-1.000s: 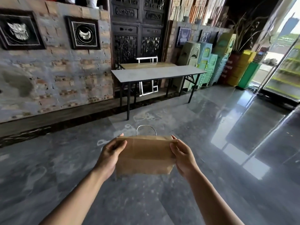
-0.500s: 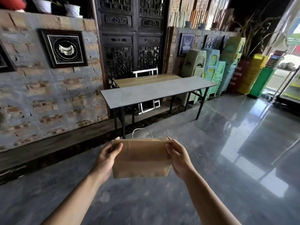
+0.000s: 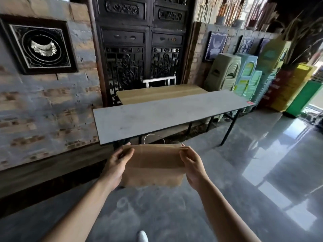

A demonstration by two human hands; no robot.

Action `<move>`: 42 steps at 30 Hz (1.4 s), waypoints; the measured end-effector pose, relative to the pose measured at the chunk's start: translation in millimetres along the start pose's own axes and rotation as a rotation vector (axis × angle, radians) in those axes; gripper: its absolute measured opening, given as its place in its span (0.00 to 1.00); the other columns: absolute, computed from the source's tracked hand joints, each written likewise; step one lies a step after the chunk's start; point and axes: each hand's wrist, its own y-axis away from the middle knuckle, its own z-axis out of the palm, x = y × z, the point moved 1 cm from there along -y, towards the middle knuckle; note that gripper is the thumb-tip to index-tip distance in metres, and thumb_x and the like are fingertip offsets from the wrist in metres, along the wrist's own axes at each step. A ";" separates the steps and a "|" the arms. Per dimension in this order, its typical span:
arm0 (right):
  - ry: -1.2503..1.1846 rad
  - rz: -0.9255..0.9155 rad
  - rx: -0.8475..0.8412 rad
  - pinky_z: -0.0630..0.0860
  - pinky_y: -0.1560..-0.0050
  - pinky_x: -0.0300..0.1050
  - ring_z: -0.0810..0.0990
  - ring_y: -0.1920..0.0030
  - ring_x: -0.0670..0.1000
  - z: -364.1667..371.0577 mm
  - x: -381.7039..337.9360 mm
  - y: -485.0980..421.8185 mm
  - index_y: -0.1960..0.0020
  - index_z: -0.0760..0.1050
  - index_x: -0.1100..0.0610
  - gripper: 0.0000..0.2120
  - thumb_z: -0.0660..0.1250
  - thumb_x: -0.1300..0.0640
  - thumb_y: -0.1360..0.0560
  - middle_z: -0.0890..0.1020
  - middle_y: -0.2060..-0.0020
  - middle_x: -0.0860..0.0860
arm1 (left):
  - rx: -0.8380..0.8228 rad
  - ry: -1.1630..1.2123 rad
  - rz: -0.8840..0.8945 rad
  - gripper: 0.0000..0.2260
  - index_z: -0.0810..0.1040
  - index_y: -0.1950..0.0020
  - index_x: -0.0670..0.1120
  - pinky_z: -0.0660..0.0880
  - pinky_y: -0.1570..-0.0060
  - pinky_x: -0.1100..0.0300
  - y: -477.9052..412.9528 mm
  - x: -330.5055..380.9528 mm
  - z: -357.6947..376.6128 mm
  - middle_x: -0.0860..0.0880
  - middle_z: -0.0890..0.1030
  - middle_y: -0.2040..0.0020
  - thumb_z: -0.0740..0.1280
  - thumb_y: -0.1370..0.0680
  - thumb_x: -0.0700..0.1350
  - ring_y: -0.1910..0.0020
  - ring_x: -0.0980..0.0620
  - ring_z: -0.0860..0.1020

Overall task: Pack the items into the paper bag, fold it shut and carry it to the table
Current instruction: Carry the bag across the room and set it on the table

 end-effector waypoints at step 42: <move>1.028 -0.359 -0.793 0.68 0.54 0.43 0.79 0.55 0.54 173.2 151.8 -755.4 0.60 0.84 0.48 0.05 0.69 0.54 0.31 0.85 0.60 0.46 | -0.185 -1.335 0.235 0.05 0.87 0.59 0.52 0.74 0.58 0.64 -719.7 -53.4 46.5 0.56 0.84 0.60 0.79 0.34 0.48 0.60 0.51 0.80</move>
